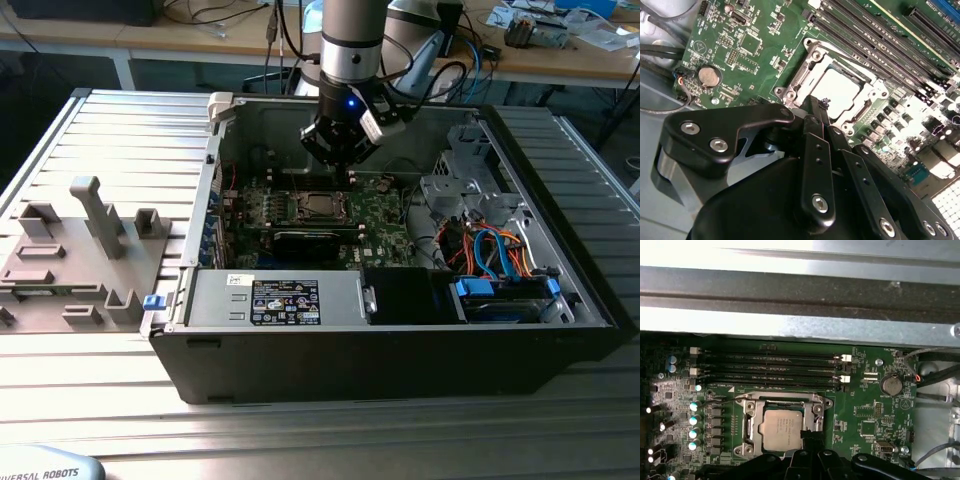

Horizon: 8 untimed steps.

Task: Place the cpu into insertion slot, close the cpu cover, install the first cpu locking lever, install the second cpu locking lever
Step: 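Install the first cpu locking lever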

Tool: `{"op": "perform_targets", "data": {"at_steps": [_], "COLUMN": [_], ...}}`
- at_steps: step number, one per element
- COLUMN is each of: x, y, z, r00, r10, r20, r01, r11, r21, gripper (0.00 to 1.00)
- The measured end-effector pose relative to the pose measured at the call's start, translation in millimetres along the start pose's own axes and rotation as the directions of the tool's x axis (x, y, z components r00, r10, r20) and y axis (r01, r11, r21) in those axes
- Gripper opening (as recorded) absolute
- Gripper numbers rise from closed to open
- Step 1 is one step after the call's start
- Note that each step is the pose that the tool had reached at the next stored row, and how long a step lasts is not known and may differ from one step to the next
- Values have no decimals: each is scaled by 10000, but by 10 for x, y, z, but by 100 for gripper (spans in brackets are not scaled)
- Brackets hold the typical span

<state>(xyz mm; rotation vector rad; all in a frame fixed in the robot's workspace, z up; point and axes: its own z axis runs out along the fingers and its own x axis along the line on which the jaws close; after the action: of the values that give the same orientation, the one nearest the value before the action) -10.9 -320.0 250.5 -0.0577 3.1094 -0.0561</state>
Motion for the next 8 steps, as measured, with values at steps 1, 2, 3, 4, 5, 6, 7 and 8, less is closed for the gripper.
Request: {"op": "perform_targets", "data": {"at_steps": [1,2,3,4,5,6,7,8], "x": [0,-1,-1,-1,0,1,5,10], "y": [0,0,0,1,0,0,1,1], "z": [0,1,1,1,1,1,1,1], "r00": [10000,10000,10000,10000,10000,10000,10000,10000], "r10": [1,2,3,4,5,4,5,18], "r20": [0,1,1,1,0,0,0,0], "r01": [-1,-2,-3,-4,-5,-4,-5,-18], "r11": [10000,10000,10000,10000,10000,10000,10000,10000], "r21": [-1,-1,-2,-1,-1,-1,-2,-2], "gripper": [11,11,11,11,11,11,11,11]}}
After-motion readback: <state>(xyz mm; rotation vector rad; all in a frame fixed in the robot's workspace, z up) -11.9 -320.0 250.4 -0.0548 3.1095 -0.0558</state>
